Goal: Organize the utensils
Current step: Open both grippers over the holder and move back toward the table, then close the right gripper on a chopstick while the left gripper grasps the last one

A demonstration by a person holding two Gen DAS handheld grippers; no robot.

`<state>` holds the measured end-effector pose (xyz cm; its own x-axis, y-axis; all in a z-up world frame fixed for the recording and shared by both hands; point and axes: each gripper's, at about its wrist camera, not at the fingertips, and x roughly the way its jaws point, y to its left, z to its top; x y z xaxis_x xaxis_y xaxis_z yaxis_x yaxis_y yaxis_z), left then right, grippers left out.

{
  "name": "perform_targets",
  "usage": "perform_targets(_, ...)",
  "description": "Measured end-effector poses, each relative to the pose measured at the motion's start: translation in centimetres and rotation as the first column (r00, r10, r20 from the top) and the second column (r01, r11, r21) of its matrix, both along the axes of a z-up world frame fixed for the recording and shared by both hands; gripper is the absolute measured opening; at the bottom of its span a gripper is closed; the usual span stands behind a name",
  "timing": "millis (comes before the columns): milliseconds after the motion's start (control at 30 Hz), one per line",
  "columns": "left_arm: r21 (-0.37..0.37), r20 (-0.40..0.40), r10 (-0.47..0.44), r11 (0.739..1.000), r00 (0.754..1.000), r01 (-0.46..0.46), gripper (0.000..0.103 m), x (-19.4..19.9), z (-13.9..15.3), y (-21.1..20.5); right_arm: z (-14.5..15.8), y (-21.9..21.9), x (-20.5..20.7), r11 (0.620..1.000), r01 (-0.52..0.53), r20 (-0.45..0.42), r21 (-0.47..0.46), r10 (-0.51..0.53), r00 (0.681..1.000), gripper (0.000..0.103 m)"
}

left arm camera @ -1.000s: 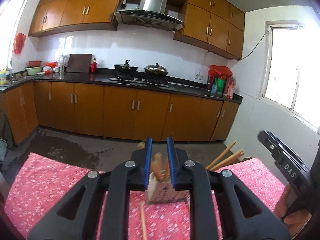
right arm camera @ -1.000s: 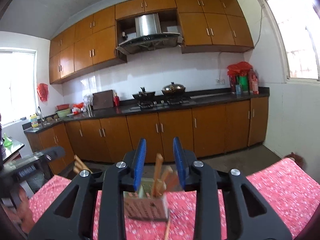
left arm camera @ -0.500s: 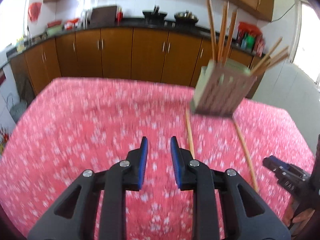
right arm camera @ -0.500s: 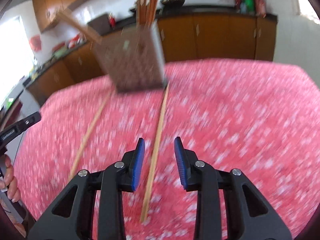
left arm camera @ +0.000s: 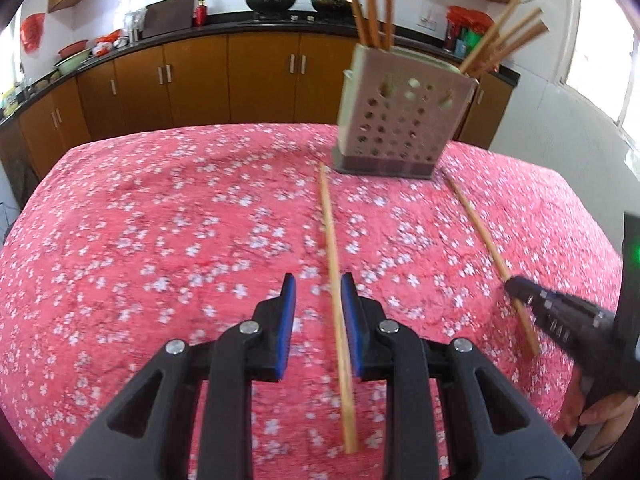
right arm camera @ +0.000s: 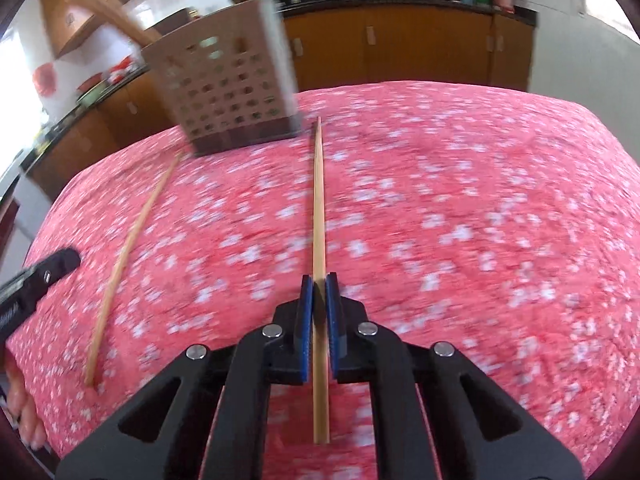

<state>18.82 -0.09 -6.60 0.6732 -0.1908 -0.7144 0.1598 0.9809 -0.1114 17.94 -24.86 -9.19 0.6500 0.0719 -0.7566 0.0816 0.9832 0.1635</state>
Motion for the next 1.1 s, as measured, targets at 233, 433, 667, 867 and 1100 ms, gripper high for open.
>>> perform_targets(233,0.074,-0.044,-0.009,0.997,0.999,0.012,0.022,1.0,-1.8,-2.0,0.1,-1.7,-0.3,0.999,0.034,-0.001,0.0,-0.034,0.999,0.008)
perform_targets(433,0.092,-0.073,0.036,0.995,0.997,-0.029,0.009,1.7,-3.4,-1.1,0.0,-1.0,0.2,1.0,0.012,0.003,-0.021,-0.012,1.0,0.008)
perform_targets(667,0.085,-0.087,0.133,0.988,0.987,-0.125,0.009,4.5,-3.5,3.3,0.0,-0.8,2.2,0.998,-0.002,0.009,-0.066,0.003,1.0,0.008)
perform_targets(867,0.073,-0.063,0.143,0.988,0.988,-0.138,0.013,5.1,-3.8,5.0,-0.3,-0.9,3.2,0.995,-0.012,0.008,-0.095,0.012,1.0,0.008)
perform_targets(1100,0.041,-0.067,0.151,0.988,0.986,-0.149,0.013,4.8,-3.7,5.4,-0.3,-0.9,3.0,0.995,-0.011,0.007,-0.101,0.012,1.0,0.008)
